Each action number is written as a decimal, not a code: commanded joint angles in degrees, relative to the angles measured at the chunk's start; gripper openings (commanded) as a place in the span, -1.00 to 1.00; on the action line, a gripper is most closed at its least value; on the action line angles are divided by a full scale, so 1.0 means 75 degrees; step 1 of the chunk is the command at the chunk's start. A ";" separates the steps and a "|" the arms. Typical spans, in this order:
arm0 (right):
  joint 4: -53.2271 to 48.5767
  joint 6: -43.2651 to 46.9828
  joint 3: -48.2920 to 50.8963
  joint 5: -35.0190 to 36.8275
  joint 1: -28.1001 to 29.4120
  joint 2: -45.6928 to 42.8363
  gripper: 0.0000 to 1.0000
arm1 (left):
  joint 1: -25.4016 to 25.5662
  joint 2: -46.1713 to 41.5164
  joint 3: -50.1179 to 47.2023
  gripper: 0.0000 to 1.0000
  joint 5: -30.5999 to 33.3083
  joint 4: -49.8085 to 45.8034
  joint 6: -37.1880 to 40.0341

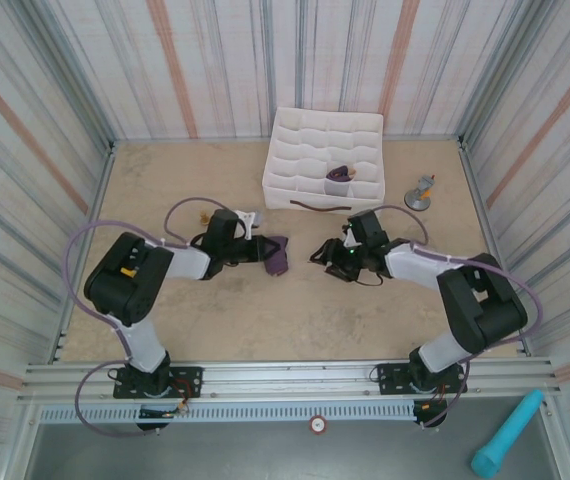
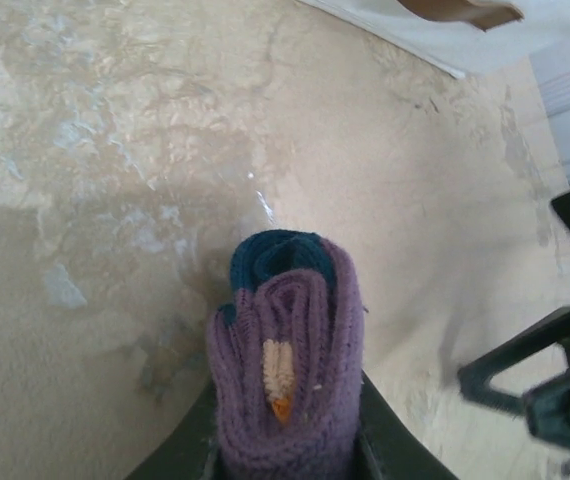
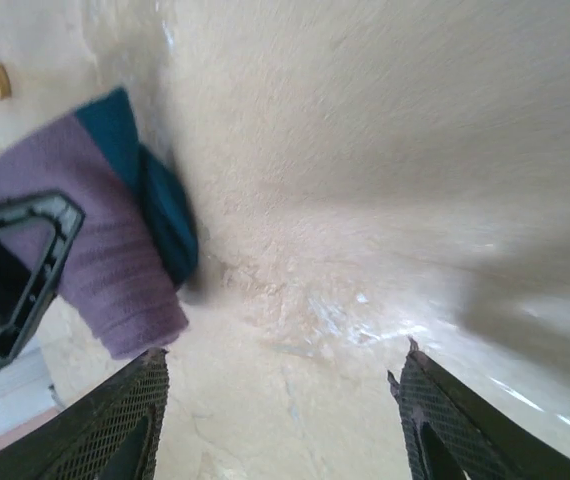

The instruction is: Roll the socks

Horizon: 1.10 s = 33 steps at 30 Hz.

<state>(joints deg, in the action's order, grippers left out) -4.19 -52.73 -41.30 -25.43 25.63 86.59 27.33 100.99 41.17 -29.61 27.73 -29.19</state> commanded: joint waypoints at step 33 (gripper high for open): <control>-0.4662 0.2811 -0.5396 0.2435 -0.3158 0.2610 -0.12 | 0.0731 -0.3574 0.0536 -1.00 0.1838 -0.2659 0.1853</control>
<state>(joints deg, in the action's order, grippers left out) -37.80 -33.71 -80.01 -8.75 1.63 104.16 32.56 76.16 44.21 -16.93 8.54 -16.64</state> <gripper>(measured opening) 0.446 0.226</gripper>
